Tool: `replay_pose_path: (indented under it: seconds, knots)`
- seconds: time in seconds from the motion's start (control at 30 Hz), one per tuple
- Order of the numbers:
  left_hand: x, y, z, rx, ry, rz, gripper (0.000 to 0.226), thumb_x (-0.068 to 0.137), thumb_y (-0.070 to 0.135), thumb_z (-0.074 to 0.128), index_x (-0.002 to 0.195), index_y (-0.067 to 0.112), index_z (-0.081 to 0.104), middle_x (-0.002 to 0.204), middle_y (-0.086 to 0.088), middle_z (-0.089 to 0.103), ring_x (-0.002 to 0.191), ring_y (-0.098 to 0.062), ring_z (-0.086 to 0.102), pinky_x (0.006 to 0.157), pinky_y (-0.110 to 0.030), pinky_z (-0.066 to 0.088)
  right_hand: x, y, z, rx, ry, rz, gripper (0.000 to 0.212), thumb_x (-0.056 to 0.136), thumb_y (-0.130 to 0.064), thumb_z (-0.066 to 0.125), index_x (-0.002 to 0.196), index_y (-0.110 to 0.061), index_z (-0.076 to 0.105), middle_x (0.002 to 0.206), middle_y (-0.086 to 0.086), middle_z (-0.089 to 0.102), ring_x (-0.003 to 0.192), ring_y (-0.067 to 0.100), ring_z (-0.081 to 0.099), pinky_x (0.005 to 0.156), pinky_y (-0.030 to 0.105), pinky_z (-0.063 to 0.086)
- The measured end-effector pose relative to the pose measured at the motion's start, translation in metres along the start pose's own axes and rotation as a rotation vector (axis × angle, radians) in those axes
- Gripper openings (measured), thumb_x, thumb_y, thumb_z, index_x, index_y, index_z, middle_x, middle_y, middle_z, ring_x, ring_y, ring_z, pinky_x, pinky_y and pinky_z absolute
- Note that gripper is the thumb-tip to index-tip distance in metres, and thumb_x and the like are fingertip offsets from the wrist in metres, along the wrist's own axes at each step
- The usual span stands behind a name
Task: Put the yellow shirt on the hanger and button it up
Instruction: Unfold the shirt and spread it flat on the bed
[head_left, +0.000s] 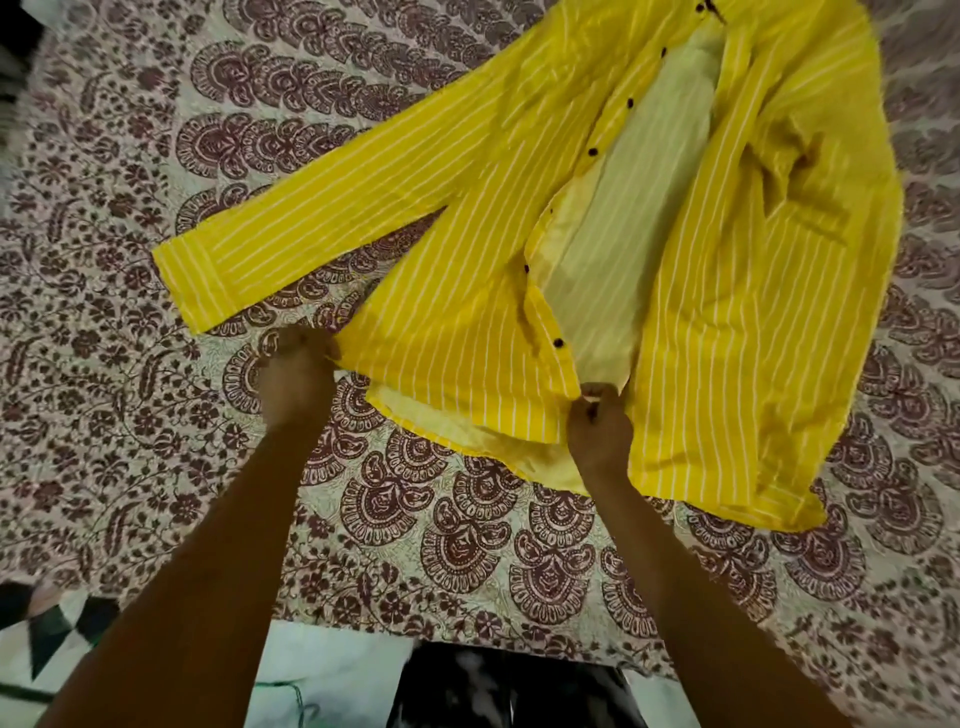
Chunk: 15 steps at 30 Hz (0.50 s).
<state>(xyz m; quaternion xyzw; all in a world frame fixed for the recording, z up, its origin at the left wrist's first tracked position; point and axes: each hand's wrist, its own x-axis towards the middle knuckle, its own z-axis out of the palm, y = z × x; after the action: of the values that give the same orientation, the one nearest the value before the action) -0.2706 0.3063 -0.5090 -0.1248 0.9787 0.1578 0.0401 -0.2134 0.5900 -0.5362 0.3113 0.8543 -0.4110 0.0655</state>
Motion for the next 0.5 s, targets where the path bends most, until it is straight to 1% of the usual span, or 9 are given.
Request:
replay_pose_path:
  seconds: [0.07, 0.13, 0.17, 0.23, 0.3, 0.4, 0.43, 0.47, 0.5]
  knots:
    - [-0.004, -0.003, 0.007, 0.015, -0.067, -0.043, 0.024, 0.081, -0.008, 0.047, 0.088, 0.008, 0.065, 0.103, -0.022, 0.057, 0.080, -0.043, 0.062, 0.067, -0.047, 0.048, -0.010, 0.017, 0.007, -0.059, -0.087, 0.050, 0.024, 0.093, -0.011, 0.047, 0.108, 0.004, 0.058, 0.093, 0.031, 0.064, 0.088, 0.042, 0.061, 0.074, 0.041, 0.042]
    - [-0.004, -0.014, 0.013, -0.003, -0.038, -0.102, 0.026, 0.081, -0.009, 0.046, 0.089, 0.007, 0.065, 0.101, -0.022, 0.061, 0.082, -0.042, 0.062, 0.066, -0.044, 0.046, -0.021, 0.025, 0.021, -0.072, -0.162, -0.034, 0.034, 0.088, -0.031, 0.050, 0.102, -0.002, 0.061, 0.076, 0.022, 0.064, 0.072, 0.032, 0.061, 0.075, 0.043, 0.045]
    - [-0.002, -0.014, 0.015, -0.034, -0.008, -0.114, 0.026, 0.080, -0.007, 0.045, 0.089, 0.007, 0.066, 0.100, -0.022, 0.063, 0.083, -0.041, 0.063, 0.065, -0.042, 0.045, -0.022, 0.027, 0.019, -0.046, -0.196, -0.098, 0.037, 0.084, -0.039, 0.052, 0.096, -0.006, 0.062, 0.063, 0.012, 0.059, 0.058, 0.022, 0.055, 0.067, 0.041, 0.045]
    - [0.008, -0.012, 0.009, -0.138, 0.071, -0.130, 0.027, 0.078, 0.001, 0.042, 0.089, 0.009, 0.066, 0.095, -0.021, 0.067, 0.081, -0.039, 0.064, 0.064, -0.039, 0.047, -0.020, 0.025, 0.011, -0.018, -0.250, -0.226, 0.029, 0.083, -0.043, 0.059, 0.078, -0.015, 0.053, 0.049, -0.002, 0.039, 0.045, 0.005, 0.033, 0.050, 0.033, 0.034]
    - [0.018, -0.013, 0.000, -0.224, 0.181, -0.052, 0.031, 0.073, 0.007, 0.036, 0.087, 0.008, 0.064, 0.092, -0.019, 0.067, 0.080, -0.035, 0.063, 0.065, -0.038, 0.048, -0.020, 0.012, 0.001, 0.062, -0.162, -0.325, 0.027, 0.090, -0.040, 0.055, 0.081, -0.016, 0.047, 0.044, -0.004, 0.035, 0.039, 0.009, 0.035, 0.041, 0.033, 0.031]
    - [0.020, -0.007, -0.012, -0.308, 0.336, 0.107, 0.029, 0.068, -0.002, 0.033, 0.086, -0.001, 0.056, 0.093, -0.024, 0.057, 0.083, -0.028, 0.051, 0.064, -0.029, 0.033, -0.026, -0.011, -0.006, 0.171, 0.086, -0.411, 0.039, 0.094, -0.038, 0.041, 0.107, -0.001, 0.047, 0.042, -0.001, 0.038, 0.034, 0.013, 0.041, 0.033, 0.028, 0.030]
    - [0.021, -0.005, -0.016, -0.324, 0.354, 0.113, 0.029, 0.066, -0.004, 0.033, 0.084, -0.002, 0.055, 0.093, -0.025, 0.055, 0.082, -0.027, 0.050, 0.063, -0.027, 0.031, -0.028, -0.014, -0.004, 0.130, 0.120, -0.423, 0.042, 0.094, -0.035, 0.040, 0.109, 0.004, 0.048, 0.042, -0.003, 0.036, 0.032, 0.011, 0.039, 0.034, 0.021, 0.023]
    - [0.022, -0.009, -0.014, -0.315, 0.342, 0.100, 0.029, 0.065, -0.005, 0.033, 0.084, -0.002, 0.055, 0.095, -0.025, 0.054, 0.082, -0.028, 0.051, 0.064, -0.027, 0.033, -0.031, -0.012, -0.001, 0.045, 0.107, -0.429, 0.044, 0.093, -0.035, 0.040, 0.108, 0.006, 0.050, 0.042, 0.000, 0.039, 0.033, 0.009, 0.041, 0.036, 0.019, 0.019]
    - [0.024, -0.014, -0.010, -0.281, 0.302, 0.079, 0.030, 0.065, -0.004, 0.034, 0.083, -0.001, 0.057, 0.097, -0.025, 0.054, 0.082, -0.030, 0.054, 0.065, -0.030, 0.038, -0.033, -0.005, 0.004, -0.077, 0.038, -0.413, 0.044, 0.092, -0.036, 0.041, 0.104, 0.005, 0.052, 0.046, 0.007, 0.047, 0.038, 0.021, 0.050, 0.039, 0.022, 0.021]
